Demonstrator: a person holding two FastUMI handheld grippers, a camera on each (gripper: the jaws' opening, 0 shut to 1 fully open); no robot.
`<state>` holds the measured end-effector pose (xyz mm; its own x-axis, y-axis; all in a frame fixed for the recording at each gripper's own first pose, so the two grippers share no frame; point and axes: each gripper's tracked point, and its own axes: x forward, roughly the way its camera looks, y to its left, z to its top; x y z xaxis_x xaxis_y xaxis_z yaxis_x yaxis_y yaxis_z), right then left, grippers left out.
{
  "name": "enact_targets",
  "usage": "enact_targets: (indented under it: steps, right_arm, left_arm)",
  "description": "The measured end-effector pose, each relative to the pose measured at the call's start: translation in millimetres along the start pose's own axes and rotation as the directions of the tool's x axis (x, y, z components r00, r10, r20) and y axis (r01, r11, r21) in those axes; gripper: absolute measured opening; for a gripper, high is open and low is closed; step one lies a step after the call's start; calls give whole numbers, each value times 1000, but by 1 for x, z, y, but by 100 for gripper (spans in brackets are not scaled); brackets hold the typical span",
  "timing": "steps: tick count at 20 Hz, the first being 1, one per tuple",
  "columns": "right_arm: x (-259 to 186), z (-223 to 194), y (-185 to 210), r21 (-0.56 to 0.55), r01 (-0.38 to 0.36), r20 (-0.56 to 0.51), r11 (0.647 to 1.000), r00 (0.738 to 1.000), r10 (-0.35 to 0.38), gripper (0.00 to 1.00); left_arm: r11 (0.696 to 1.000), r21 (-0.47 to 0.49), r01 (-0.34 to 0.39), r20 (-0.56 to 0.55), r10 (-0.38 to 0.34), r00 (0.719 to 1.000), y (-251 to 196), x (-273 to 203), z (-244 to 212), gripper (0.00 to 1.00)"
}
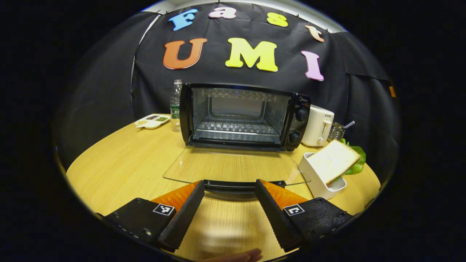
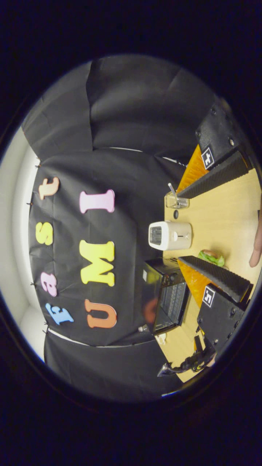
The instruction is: Open the electric oven with the left hand, put the food in, and close the electric oven.
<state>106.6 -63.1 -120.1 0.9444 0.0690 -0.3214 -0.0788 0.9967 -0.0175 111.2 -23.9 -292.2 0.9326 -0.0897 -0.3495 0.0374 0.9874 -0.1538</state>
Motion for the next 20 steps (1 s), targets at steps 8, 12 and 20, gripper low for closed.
enact_targets:
  steps: [8, 12, 20]
  right_arm:
    - [66, -50, 31, 126, -184, -309, 975, 926, 215, 100]
    - [98, -83, 51, 225, -282, -425, 933, 833, 354, 98]
    - [149, -141, 79, 553, -289, -528, 782, 605, 597, 79]
  left_arm:
    - [996, 33, -82, 266, 70, 961, 16, -89, 108, 93]
    - [991, 56, -119, 355, 91, 930, 11, -123, 149, 93]
    - [988, 109, -110, 440, 51, 897, -2, -148, 178, 92]
